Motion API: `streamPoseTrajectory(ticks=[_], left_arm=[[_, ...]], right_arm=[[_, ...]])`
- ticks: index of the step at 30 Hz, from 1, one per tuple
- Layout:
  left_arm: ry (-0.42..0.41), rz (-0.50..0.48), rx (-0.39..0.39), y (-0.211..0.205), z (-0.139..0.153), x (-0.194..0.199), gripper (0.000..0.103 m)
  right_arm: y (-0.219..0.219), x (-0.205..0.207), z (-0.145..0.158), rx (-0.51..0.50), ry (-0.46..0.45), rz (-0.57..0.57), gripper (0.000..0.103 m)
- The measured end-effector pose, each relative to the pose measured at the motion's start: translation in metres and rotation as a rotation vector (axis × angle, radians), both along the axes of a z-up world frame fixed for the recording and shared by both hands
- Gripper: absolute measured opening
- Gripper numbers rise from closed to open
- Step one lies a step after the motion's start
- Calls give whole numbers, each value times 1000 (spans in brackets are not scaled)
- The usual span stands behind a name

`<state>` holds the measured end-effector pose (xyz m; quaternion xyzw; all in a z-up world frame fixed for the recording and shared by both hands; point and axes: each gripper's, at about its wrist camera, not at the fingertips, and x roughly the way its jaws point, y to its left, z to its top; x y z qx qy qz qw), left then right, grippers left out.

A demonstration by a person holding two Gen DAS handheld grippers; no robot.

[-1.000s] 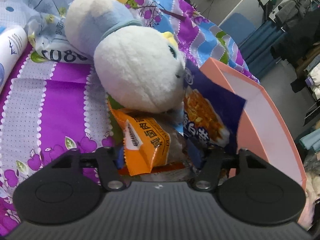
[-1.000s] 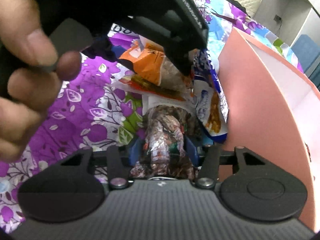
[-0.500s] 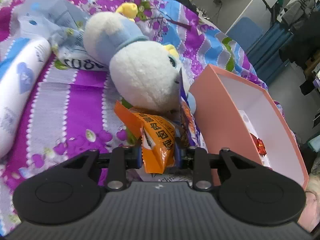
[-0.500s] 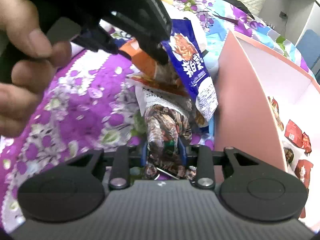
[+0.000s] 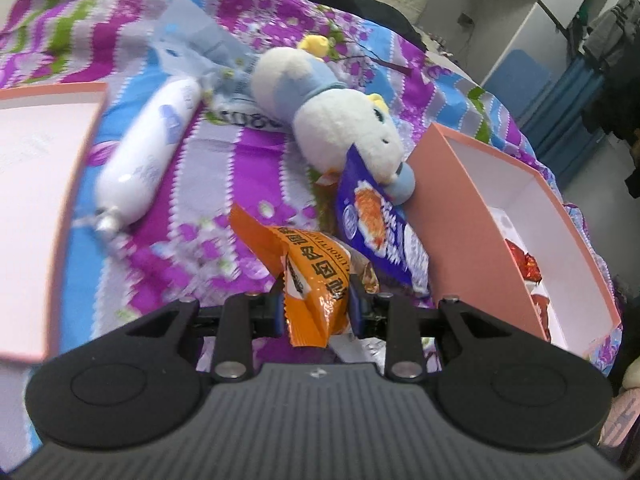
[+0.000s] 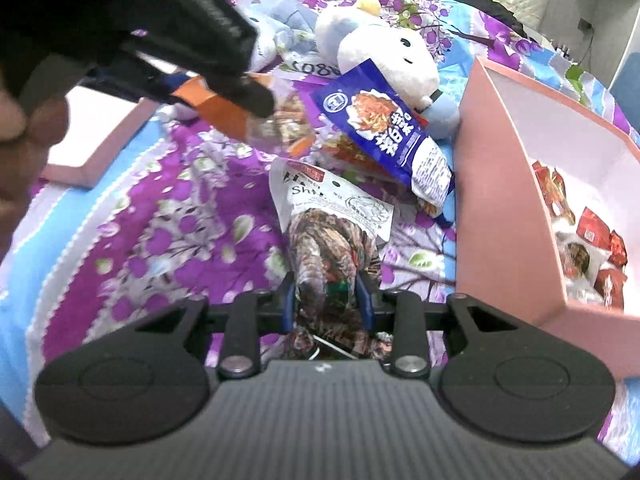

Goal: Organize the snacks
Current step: 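Lift both held snack bags and carry them over the pink box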

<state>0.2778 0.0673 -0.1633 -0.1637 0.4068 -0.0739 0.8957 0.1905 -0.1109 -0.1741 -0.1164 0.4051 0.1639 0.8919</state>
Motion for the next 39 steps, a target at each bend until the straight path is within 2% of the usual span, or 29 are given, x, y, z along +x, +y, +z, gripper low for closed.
streamPoseTrajectory(ticks=[5, 12, 16, 19, 24, 28, 31, 34, 39], left_arm=[[21, 53, 16, 11, 0, -47, 33], [93, 130, 22, 27, -21, -102, 33], [131, 142, 37, 32, -31, -121, 33], [138, 145, 44, 33, -33, -128, 33], [139, 145, 57, 33, -32, -128, 33], [139, 145, 63, 33, -32, -127, 33], [140, 144, 70, 30, -31, -125, 33], [132, 142, 74, 27, -28, -123, 33], [118, 130, 77, 20, -20, -122, 33]], right_arm=[[-3, -26, 4, 31, 19, 18, 34], [-5, -41, -5, 63, 40, 33, 38], [-7, -39, -11, 93, 56, 22, 44], [-7, -37, -15, 98, 61, 10, 62], [-7, -32, -20, 116, 58, 18, 68], [-7, -24, -30, 119, 71, 28, 68], [-11, -19, -35, 127, 83, 5, 52], [-17, -18, -29, 145, 86, 3, 42], [-25, -21, -19, 176, 87, -12, 39]])
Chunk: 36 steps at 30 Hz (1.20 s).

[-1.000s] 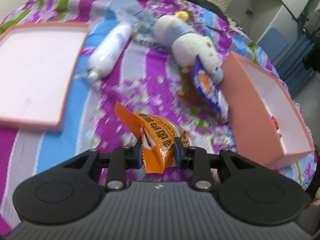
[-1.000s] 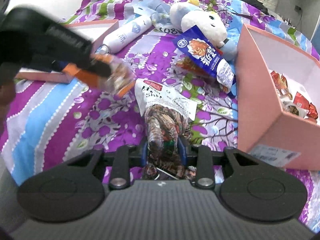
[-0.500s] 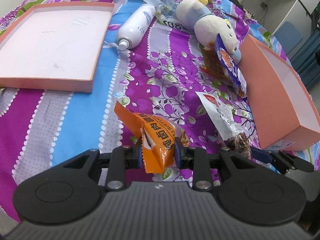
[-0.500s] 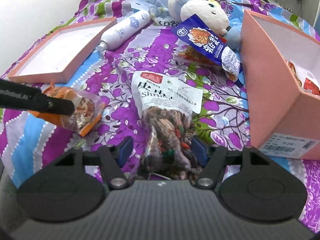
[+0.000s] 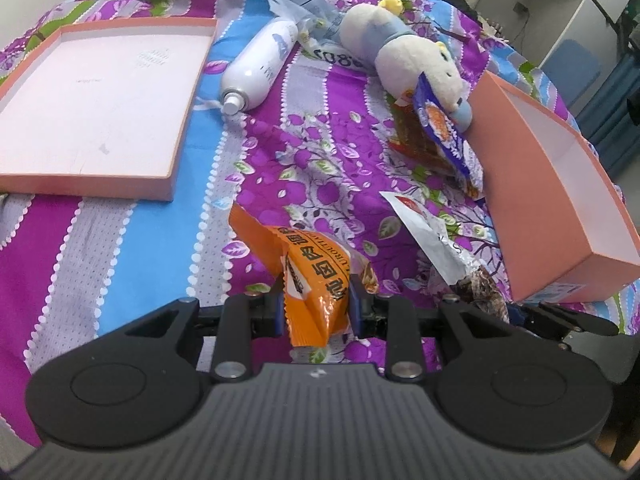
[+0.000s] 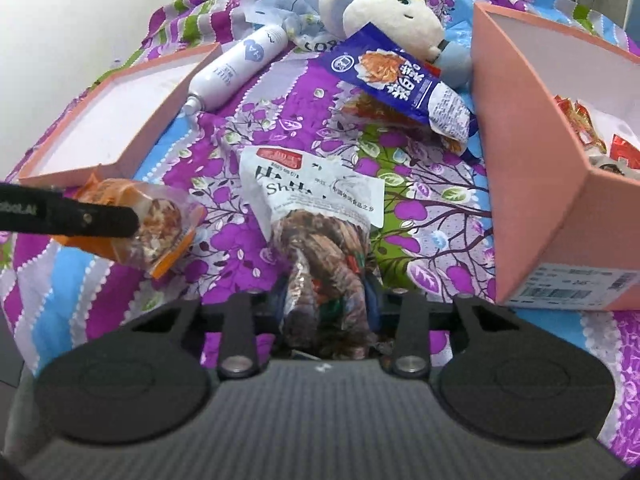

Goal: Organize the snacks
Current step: 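Lift both held snack bags and carry them over the pink box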

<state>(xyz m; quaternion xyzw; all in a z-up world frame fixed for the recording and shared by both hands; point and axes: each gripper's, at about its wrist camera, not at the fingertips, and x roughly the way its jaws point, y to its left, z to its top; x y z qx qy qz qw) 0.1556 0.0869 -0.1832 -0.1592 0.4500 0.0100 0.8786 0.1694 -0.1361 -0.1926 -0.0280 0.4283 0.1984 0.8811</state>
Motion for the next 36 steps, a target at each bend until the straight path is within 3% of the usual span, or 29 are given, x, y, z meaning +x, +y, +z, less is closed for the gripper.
streamPoseTrajectory(ticks=[19, 36], left_arm=[[-102, -58, -4, -34, 76, -16, 33], [-288, -179, -29, -91, 164, 0, 33]], right_arm=[[-40, -40, 93, 109, -126, -109, 39], [-90, -43, 176, 162, -285, -179, 39]])
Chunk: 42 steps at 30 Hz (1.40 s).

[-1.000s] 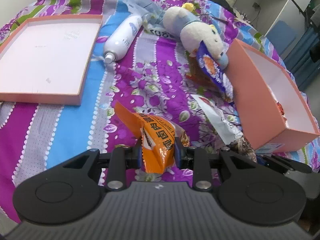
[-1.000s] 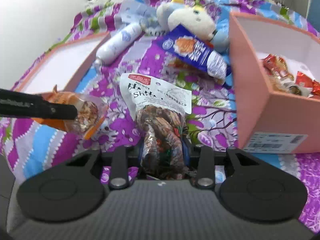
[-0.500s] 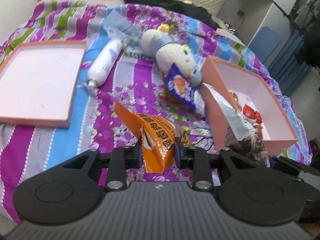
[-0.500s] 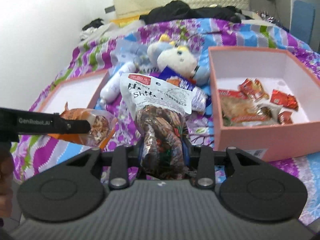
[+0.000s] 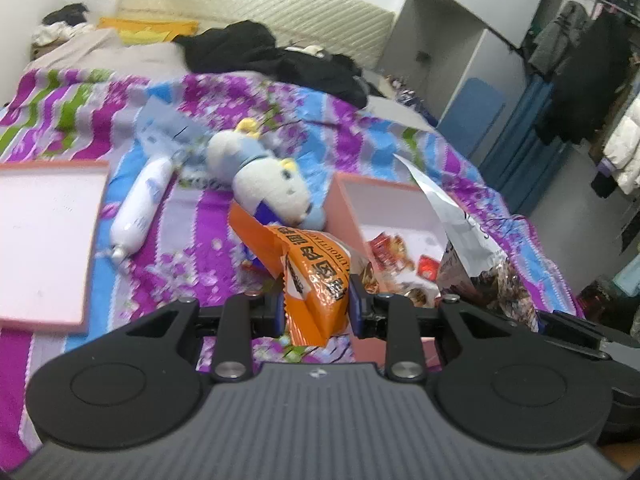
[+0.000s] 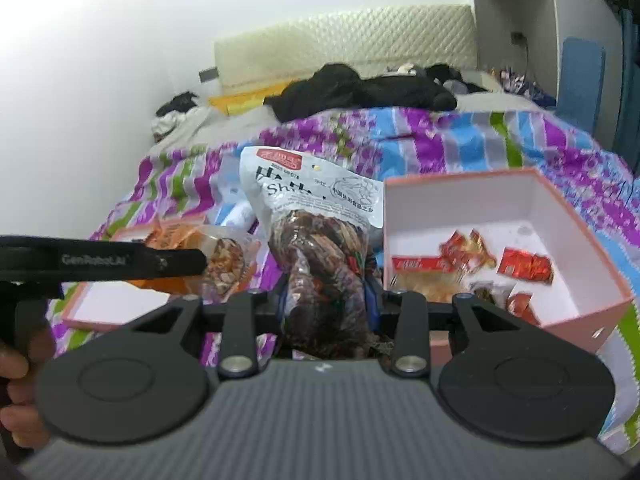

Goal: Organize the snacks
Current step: 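Lift both held snack bags and carry them over the pink box, then lower both bags into the pink box and open both grippers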

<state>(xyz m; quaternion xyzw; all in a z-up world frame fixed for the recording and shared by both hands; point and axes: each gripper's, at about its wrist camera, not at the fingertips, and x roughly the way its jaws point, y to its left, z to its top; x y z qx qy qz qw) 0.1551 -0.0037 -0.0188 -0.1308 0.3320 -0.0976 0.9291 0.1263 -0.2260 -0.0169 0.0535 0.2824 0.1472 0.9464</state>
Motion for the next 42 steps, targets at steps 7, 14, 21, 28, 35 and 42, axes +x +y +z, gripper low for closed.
streamPoseTrajectory(ticks=[7, 14, 21, 28, 35, 42], left_arm=[[-52, -51, -12, -27, 24, 22, 33], [-78, -98, -16, -60, 37, 55, 33], [-59, -162, -2, -103, 27, 103, 33], [6, -230, 39, -152, -7, 159, 33], [85, -284, 89, -189, -49, 208, 34], [146, -307, 115, -208, -81, 235, 34]], right_arm=[[-25, 10, 20, 2, -48, -44, 39], [-58, 27, 26, 11, -68, -105, 39], [-95, 58, 13, 18, -42, -174, 39], [-128, 95, -21, 26, 33, -235, 39], [-153, 130, -62, 35, 120, -276, 39], [-161, 152, -99, 41, 198, -284, 41]])
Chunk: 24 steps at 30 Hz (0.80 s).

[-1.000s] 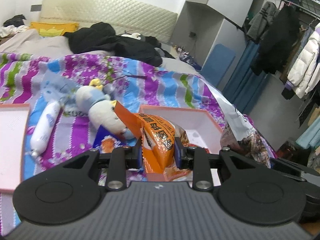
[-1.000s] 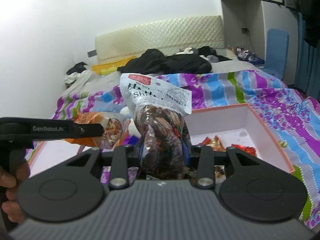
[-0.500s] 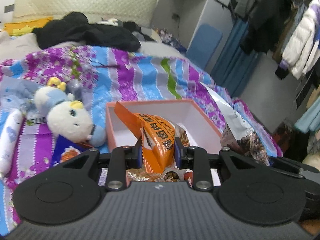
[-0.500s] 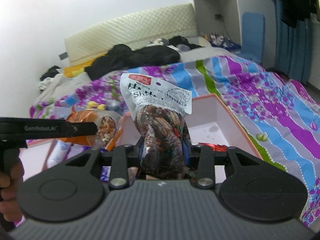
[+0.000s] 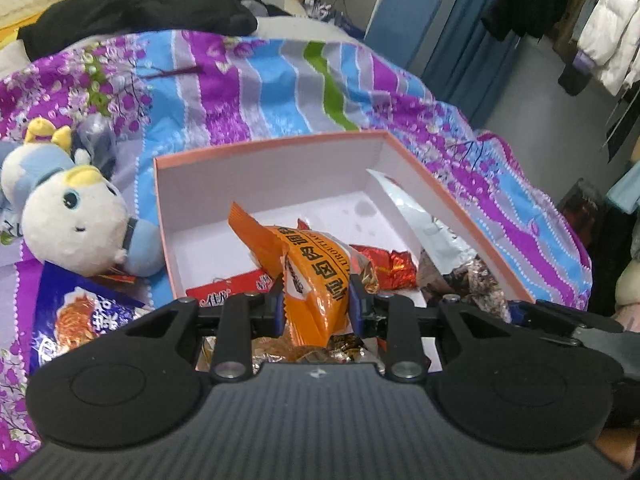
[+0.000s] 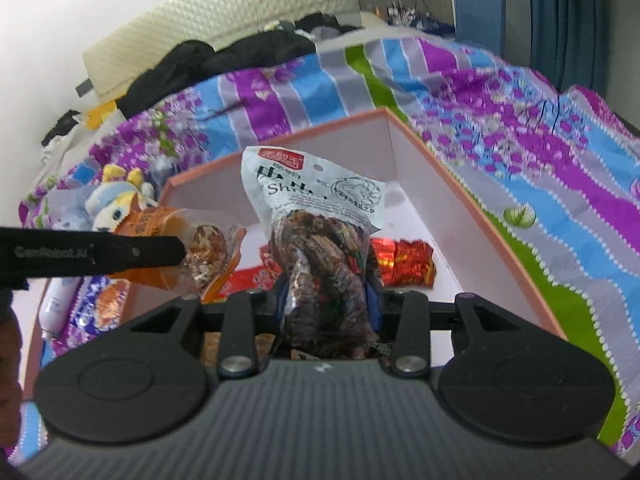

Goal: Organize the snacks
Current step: 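Lower both bags into the pink box and open both grippers, then withdraw both grippers from the box toward the blue bag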

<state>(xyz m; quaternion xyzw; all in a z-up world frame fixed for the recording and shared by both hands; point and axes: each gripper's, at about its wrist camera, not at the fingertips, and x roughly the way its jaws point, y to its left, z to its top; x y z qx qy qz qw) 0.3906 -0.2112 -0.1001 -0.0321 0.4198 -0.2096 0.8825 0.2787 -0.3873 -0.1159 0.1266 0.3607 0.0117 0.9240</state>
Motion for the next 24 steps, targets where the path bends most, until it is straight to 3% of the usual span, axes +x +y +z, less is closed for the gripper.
streamPoseTrajectory(ticks=[3, 6, 7, 9, 15, 24], left_arm=[[24, -3, 15, -1, -9, 8, 38], [21, -8, 9, 0, -8, 7, 57], [14, 0, 11, 2, -6, 5, 64], [-2, 7, 8, 5, -1, 3, 64], [-45, 13, -12, 19, 24, -16, 64], [-137, 34, -42, 49, 78, -72, 64]], right_arm=[[-3, 5, -10, 14, 23, -10, 45], [-6, 6, -15, 25, 39, -28, 48], [-6, 5, -15, 32, 39, -29, 54], [-7, 3, -13, 37, 35, -31, 61], [0, -10, 6, 35, -5, -31, 61], [22, -49, 59, 27, -114, 0, 61]])
